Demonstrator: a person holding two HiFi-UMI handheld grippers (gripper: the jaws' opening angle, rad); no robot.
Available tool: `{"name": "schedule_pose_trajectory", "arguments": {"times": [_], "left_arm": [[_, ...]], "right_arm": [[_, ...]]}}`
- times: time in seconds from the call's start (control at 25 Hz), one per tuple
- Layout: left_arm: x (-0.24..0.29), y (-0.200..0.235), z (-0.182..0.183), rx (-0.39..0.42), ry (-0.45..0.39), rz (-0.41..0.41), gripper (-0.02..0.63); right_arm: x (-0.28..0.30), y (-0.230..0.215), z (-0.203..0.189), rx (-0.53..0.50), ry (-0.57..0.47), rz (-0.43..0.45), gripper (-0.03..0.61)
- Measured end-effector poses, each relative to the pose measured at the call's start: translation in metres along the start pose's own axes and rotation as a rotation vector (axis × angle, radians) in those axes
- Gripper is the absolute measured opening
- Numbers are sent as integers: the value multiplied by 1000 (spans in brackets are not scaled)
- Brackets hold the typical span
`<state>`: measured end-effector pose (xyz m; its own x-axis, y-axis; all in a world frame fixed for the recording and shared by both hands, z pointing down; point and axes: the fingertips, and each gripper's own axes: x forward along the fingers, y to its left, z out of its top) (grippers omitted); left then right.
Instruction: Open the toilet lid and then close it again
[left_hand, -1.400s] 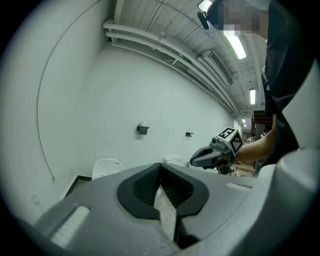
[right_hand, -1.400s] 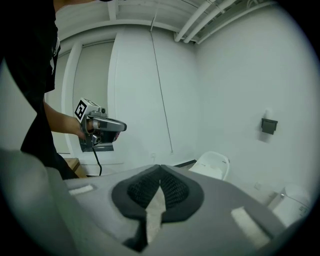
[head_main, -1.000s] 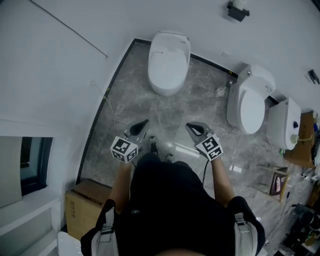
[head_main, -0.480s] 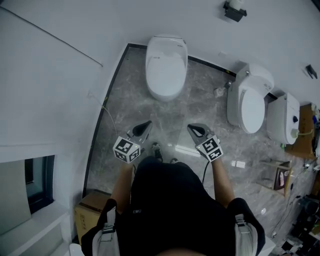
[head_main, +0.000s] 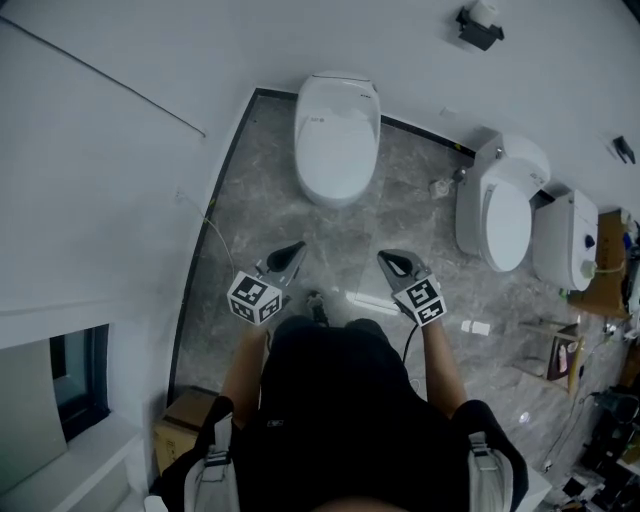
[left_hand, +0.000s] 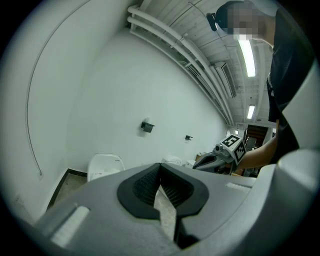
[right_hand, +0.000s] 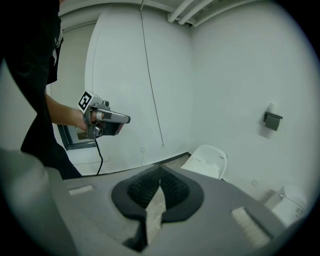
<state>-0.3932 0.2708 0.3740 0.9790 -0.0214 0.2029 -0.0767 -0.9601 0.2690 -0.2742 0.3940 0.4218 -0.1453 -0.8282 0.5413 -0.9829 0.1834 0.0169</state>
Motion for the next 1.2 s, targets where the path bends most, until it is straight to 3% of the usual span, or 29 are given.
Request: {"name": "schedule_pose_trajectory", "arguments": {"times": [0.32,0.92,1.2], "left_arm": [[2,16,1,-33,6,36,9],[89,22,44,-7,-2,152,11],[115,12,46,-13,0,207,11]], "right_arm": [[20,-6,5,-22,17,40,3],[34,-105,14,-87,8,173,3],[34,-128,4,-122,16,241,3]]}}
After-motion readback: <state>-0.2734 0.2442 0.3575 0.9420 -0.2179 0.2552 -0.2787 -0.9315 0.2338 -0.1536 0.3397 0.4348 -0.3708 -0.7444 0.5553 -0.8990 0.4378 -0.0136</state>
